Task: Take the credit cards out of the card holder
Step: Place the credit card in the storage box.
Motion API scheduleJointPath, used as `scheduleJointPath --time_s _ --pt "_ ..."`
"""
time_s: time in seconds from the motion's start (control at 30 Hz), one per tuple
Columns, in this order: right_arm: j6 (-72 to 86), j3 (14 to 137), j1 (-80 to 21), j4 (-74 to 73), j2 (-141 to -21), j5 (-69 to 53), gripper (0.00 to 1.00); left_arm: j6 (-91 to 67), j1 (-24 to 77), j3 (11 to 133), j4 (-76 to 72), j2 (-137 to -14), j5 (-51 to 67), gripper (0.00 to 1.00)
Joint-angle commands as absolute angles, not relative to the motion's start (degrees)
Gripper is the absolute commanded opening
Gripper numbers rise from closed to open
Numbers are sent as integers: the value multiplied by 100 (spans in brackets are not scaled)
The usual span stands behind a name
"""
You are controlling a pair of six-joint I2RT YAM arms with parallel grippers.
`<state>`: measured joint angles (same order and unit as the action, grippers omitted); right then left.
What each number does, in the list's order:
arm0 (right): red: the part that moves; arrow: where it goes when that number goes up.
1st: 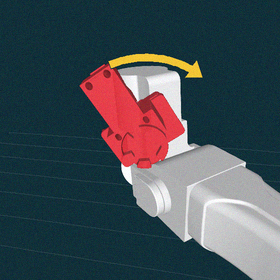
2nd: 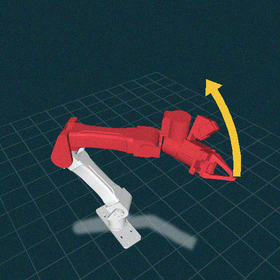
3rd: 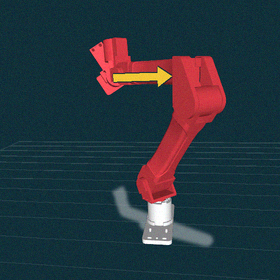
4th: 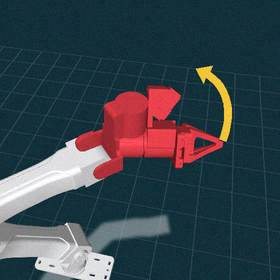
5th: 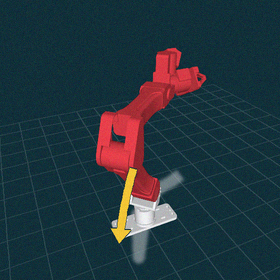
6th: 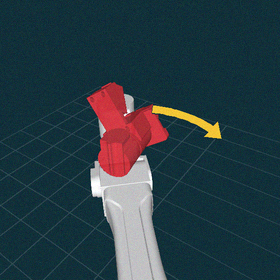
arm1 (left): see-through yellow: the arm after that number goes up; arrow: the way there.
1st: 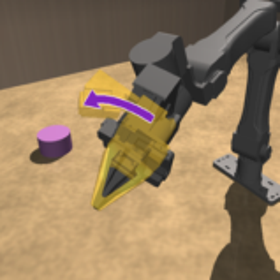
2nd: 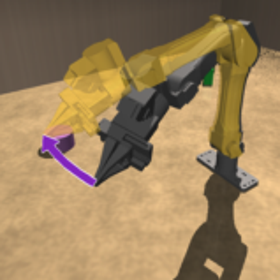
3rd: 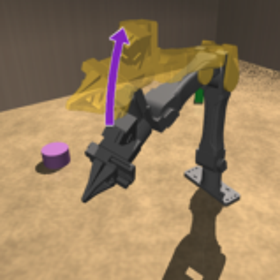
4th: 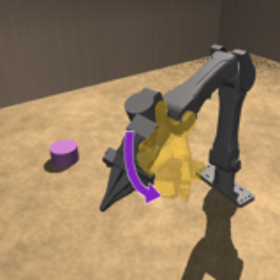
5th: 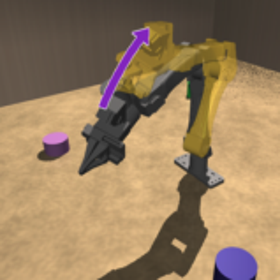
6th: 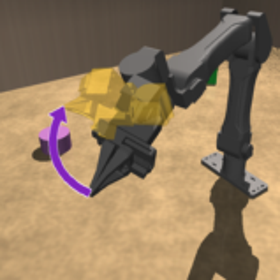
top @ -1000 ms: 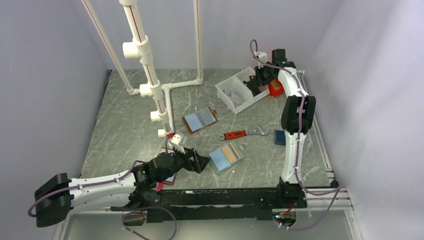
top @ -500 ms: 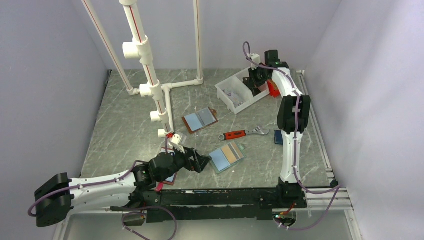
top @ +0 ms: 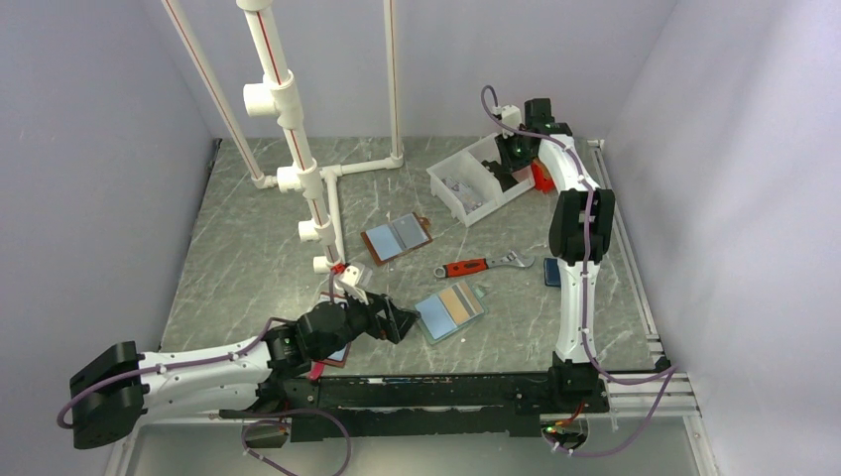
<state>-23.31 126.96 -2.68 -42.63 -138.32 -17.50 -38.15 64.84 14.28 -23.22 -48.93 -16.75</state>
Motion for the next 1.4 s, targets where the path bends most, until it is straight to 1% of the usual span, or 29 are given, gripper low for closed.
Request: scheduleJointPath --time_s 0.0,0.13,0.23,0.63,0.83,1.03,1.37 --pt "-2235 12840 -246 -4097 -13340 -1528 27 -3898 6460 1769 -2419 -5117 -1526 99" --pt "-2222 12576 -246 -4318 -12849 -1845 29 -4411 6453 1871 -2361 -5386 -1521 99" --pt "-2315 12162 -239 -4513 -12330 -2206 31 -4773 6451 2000 -2205 -5572 -1381 99" --pt "-2895 8986 -237 -4713 -9513 -3743 33 -5991 6451 2428 -1411 -5832 -1039 99" --pt "-3047 7816 -243 -4580 -8479 -4426 34 -6268 6451 2762 -890 -5993 -1010 99" --pt "-3165 6954 -237 -4378 -7908 -5010 35 -6552 6460 3051 -520 -6304 -1003 100" --pt "-3469 6022 -237 -4393 -7581 -5932 36 -6967 6516 3428 -10 -6658 -1196 99"
